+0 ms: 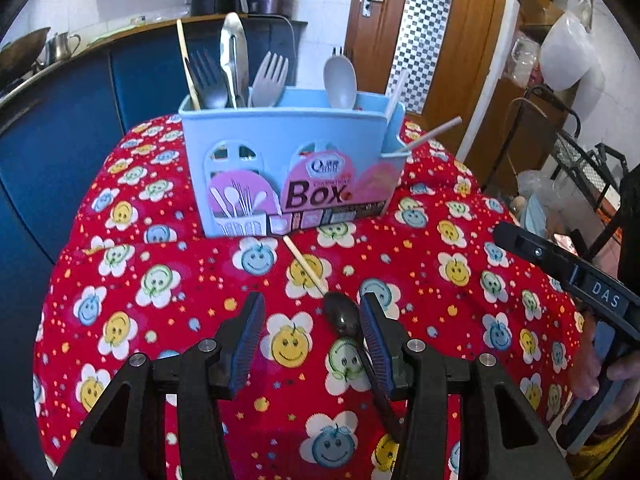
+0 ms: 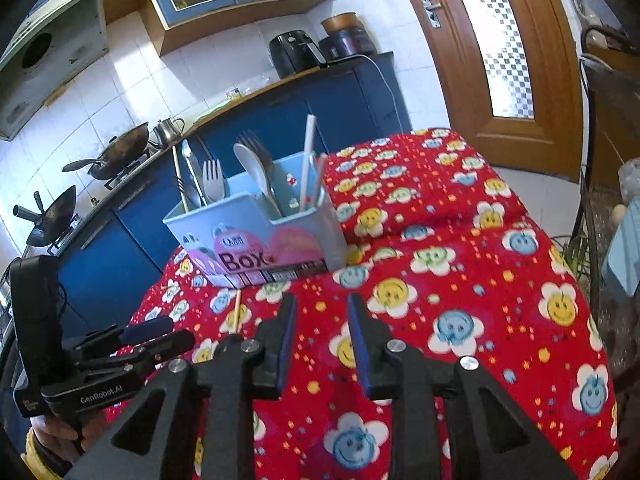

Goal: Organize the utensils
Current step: 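Withdraw both tools from the caddy back over the remaining utensils, then grasp the black spoon with the left tool while the right tool grasps a wooden chopstick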

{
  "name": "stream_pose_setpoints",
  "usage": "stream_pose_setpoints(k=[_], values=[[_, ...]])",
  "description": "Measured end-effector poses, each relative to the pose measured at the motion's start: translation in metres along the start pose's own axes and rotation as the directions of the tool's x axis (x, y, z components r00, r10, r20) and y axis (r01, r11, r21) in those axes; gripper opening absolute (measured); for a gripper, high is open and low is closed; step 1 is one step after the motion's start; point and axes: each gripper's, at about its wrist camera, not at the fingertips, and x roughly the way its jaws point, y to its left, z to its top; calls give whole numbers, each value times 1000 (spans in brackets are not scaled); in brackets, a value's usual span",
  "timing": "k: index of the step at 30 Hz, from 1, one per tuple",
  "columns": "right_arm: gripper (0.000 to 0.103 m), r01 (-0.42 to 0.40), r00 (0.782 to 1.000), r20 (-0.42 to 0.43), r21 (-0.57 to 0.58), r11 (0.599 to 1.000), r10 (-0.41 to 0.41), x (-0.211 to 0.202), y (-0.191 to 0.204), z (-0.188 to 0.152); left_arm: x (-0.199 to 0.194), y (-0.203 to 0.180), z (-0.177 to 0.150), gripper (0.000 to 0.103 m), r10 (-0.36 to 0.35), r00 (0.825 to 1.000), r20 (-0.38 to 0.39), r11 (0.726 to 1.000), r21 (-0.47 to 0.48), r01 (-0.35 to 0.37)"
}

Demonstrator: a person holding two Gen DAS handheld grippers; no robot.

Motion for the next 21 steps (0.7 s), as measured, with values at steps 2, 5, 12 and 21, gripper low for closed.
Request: stream_pose_setpoints(k=[2, 5, 12, 21], values=[[29, 9, 1000, -12, -2, 1000, -9, -2, -3, -4, 3, -2, -2, 51, 2, 1000, -19, 1000, 4, -2], [30, 26, 999, -27, -4, 1000, -26, -5, -10, -10, 7, -5, -5, 51, -8, 999, -41, 1000, -1, 8], [30, 22, 999, -45, 12, 1000, -22, -6, -20, -17, 17, -11, -8, 51, -32, 996, -83, 999, -7, 32], [30, 12, 998, -55, 22, 1000, -10, -2, -21, -20, 28, -9, -10, 37, -102, 988, -118, 994, -51, 97]])
